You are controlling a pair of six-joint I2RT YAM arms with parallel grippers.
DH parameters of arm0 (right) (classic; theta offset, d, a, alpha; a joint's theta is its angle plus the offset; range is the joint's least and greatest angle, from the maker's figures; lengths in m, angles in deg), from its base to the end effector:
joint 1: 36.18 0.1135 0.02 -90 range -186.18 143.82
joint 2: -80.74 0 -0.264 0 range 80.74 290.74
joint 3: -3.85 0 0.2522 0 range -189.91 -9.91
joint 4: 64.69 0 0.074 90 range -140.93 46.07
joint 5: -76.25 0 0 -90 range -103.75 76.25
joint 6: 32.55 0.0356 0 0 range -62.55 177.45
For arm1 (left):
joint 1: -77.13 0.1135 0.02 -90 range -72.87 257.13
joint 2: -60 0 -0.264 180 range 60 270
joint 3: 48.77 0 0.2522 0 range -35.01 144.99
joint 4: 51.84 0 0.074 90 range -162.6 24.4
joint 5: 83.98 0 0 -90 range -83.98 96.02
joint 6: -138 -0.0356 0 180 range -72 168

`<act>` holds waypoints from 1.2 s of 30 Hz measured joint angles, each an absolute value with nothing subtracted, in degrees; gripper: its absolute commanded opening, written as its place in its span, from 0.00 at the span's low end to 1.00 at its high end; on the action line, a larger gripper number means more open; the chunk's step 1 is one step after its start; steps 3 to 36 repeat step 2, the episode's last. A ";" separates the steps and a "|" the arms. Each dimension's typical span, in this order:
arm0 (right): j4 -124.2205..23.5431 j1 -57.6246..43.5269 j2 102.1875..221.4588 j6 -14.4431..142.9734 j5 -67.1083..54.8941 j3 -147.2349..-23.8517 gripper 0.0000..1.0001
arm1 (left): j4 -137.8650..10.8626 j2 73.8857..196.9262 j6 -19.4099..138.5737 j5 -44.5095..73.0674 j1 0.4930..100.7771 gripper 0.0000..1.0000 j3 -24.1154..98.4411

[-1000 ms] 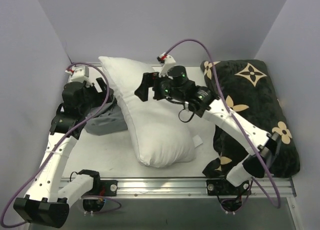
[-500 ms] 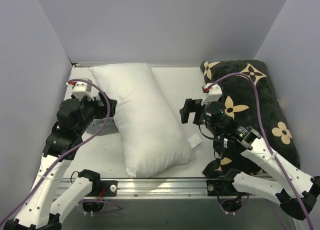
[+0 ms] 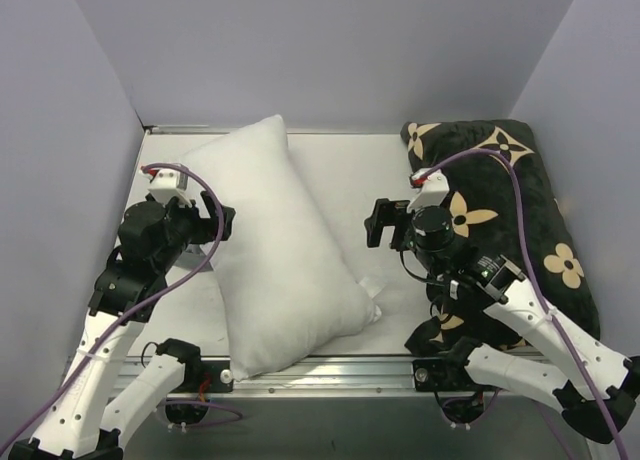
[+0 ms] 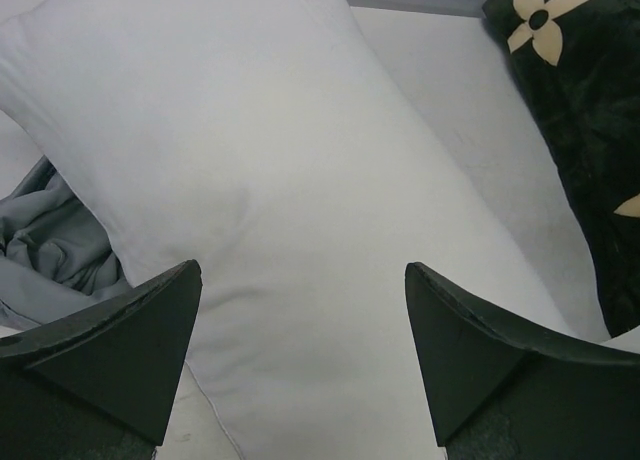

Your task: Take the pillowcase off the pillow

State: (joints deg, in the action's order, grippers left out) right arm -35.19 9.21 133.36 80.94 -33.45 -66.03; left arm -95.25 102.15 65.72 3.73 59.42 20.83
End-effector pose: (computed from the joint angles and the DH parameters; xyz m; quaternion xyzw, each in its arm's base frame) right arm 0.1530 0.1380 0.3753 -0.0403 0.7734 0.2399 0.5854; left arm 0.1466 -0.0453 0.3768 -0.0121 0.7983 -0.1680 0.5783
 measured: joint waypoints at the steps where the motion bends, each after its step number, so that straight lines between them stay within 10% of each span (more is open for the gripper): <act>1: -35.19 9.19 133.60 80.94 -33.45 -66.03 1.00 | -95.25 102.15 65.70 3.73 59.42 0.91 20.83; 36: -35.19 9.17 133.84 80.94 -33.45 -66.03 1.00 | -95.25 102.15 65.63 3.73 59.42 0.91 20.83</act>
